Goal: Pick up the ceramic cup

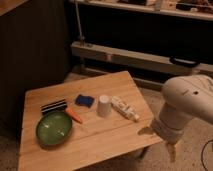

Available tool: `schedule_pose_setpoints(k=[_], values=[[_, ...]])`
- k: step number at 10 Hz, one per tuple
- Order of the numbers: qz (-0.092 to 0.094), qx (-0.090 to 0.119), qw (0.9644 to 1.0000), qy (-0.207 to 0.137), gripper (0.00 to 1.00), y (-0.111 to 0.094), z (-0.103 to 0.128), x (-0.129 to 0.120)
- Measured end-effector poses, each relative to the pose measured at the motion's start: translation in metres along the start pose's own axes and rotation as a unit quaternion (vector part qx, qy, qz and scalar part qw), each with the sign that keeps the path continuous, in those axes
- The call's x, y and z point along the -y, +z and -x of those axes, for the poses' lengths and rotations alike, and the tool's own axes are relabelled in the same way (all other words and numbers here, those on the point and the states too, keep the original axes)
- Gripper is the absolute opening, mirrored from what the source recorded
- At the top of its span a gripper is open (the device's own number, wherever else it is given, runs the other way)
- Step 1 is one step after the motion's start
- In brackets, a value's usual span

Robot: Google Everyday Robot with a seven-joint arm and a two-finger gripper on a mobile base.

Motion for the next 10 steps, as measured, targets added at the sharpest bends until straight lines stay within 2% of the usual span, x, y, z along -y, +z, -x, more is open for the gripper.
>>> schedule_pose_setpoints(k=[8,10], values=[[0.0,0.0,1.0,0.0,0.8,0.0,0.0,0.0],[-0.001,-0.006,1.0,-0.003,0.8,0.0,-0.0001,0.0008]])
